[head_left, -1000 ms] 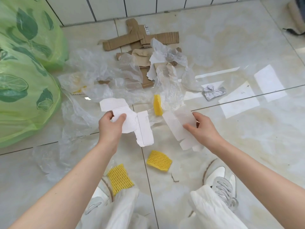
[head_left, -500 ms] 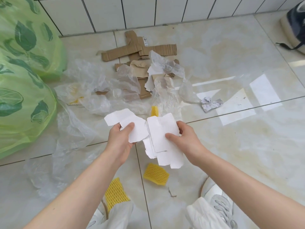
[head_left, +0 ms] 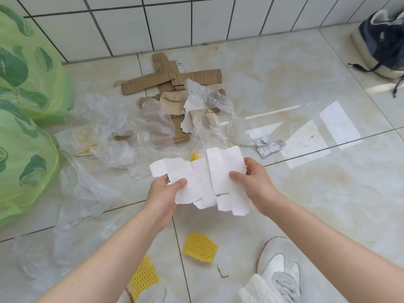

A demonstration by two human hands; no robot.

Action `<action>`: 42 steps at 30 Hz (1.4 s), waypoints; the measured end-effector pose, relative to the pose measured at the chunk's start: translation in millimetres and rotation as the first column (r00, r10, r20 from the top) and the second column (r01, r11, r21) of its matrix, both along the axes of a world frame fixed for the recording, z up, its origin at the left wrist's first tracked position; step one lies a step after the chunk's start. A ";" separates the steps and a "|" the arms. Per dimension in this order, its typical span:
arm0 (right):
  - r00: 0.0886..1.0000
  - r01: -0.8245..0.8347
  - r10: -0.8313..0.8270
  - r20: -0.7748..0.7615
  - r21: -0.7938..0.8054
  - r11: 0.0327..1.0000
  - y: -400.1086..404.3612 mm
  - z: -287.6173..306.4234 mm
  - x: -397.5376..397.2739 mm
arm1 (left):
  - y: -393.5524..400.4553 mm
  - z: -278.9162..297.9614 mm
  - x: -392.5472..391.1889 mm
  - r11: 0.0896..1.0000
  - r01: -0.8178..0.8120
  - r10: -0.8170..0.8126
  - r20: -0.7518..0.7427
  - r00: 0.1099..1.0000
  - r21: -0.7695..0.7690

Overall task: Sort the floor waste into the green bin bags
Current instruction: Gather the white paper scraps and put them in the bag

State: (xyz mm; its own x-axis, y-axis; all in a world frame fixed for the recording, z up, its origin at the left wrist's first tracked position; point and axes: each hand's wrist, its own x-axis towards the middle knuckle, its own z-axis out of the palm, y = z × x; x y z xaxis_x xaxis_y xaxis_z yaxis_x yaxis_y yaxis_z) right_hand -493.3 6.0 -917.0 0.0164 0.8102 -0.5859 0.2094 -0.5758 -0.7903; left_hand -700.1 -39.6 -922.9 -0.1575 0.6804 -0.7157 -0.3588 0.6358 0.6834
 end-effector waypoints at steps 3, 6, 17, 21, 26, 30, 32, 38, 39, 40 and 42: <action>0.996 0.038 -0.042 0.085 0.042 0.998 18.1 -1.0 18.8 | 17.7 -1.8 -8.6 0.997 0.078 -0.078 -0.105 0.991 -0.004; 0.973 0.056 -0.077 0.219 0.100 0.993 36.5 1.0 37.5 | 37.2 -1.5 -17.4 0.979 0.202 -0.192 -0.265 0.945 0.010; 0.737 -0.346 0.303 0.604 -0.047 0.937 97.1 2.3 96.2 | 145.6 30.0 -49.7 0.963 0.259 -0.217 -0.360 0.907 0.070; 0.516 -0.532 0.500 0.696 -0.198 0.824 113.6 -15.0 97.2 | 180.1 26.2 -40.9 0.983 0.180 -0.171 -0.180 0.969 0.034; 0.474 -0.529 0.510 0.718 -0.230 0.817 112.3 -38.5 95.0 | 200.4 2.4 -23.6 0.981 0.179 -0.191 -0.221 0.956 -0.072; 0.530 -0.492 0.482 0.698 -0.210 0.845 99.1 -41.3 90.3 | 202.4 -17.8 -10.3 0.973 0.176 -0.207 -0.232 0.950 -0.149; 0.559 -0.492 0.465 0.686 -0.177 0.852 93.5 -43.0 89.3 | 205.3 -23.2 -5.7 0.974 0.171 -0.206 -0.269 0.941 -0.150; 0.604 -0.530 0.493 0.626 -0.146 0.835 79.7 -40.9 83.8 | 203.0 -31.0 5.2 0.952 0.229 -0.273 -0.227 0.935 -0.202; 0.620 -0.539 0.507 0.598 -0.145 0.830 77.6 -37.5 81.7 | 202.4 -31.1 8.2 0.956 0.218 -0.262 -0.239 0.935 -0.197; 0.639 -0.549 0.518 0.569 -0.134 0.825 75.1 -33.1 79.6 | 202.4 -30.8 11.2 0.962 0.202 -0.244 -0.241 0.939 -0.185; 0.676 -0.570 0.521 0.522 -0.078 0.818 71.7 -21.0 74.2 | 203.9 -28.3 16.3 0.974 0.166 -0.198 -0.224 0.954 -0.154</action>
State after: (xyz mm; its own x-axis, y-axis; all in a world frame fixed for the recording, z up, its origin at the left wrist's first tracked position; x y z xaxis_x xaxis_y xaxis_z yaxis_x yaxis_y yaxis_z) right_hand -419.1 77.7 -938.1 -0.1770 0.8145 -0.5525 0.8392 -0.1684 -0.5171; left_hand -683.8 164.3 -951.2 -0.2155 0.6151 -0.7584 -0.0667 0.7656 0.6399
